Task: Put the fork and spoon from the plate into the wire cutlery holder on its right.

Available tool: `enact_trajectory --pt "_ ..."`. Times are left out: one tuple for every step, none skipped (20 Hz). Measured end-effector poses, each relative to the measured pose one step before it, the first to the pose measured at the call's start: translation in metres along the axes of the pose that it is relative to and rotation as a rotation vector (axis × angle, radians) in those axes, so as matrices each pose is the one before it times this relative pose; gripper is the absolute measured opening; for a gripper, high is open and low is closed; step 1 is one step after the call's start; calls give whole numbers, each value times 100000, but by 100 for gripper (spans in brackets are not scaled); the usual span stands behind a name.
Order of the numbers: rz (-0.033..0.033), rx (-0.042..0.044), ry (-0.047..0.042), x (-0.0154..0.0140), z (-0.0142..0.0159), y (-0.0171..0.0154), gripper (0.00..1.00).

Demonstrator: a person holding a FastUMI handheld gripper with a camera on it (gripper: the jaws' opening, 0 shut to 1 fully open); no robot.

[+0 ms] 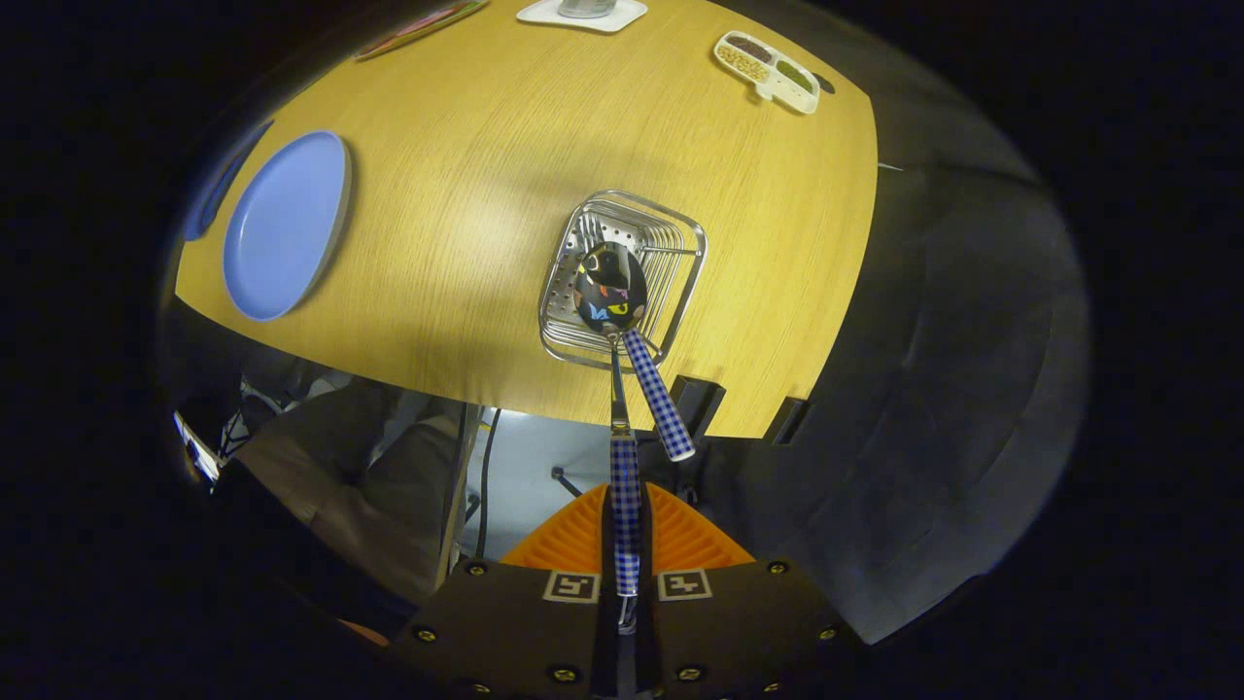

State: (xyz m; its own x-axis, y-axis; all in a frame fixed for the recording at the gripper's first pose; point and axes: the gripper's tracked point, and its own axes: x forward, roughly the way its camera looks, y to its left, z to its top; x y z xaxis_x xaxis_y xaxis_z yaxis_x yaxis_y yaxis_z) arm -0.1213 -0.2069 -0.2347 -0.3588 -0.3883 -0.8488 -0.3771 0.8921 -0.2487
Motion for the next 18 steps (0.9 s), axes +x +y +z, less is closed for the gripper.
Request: enact_trajectory --pt "-859 -1287 2044 45 217 -244 7" --pt "-267 -1331 1158 158 311 -15 7" --pt "-300 -1410 600 138 330 -268 7" --pt "711 -257 484 171 255 -11 7" --pt "559 -570 420 65 258 104 7" --pt "-383 -986 245 126 276 -222 7" --pt "-8 -400 571 16 135 -109 7" --pt "368 -425 825 218 206 32 7" --pt "595 -413 -3 61 192 -91 7" --pt "-105 -283 -220 -1 199 -110 11" --pt "451 41 -1495 -132 493 14 12" --pt "-40 195 -1594 140 247 -103 12" --pt "-161 188 -1318 -358 137 -47 14" --pt "-627 388 -1853 -221 172 -58 14" --pt "-362 304 -1640 -362 95 -154 37" --pt "-796 590 -1741 -426 18 -223 44" --pt "-599 1416 -2693 -367 68 -150 49" --pt "-1397 1132 -3313 -493 100 -310 57"
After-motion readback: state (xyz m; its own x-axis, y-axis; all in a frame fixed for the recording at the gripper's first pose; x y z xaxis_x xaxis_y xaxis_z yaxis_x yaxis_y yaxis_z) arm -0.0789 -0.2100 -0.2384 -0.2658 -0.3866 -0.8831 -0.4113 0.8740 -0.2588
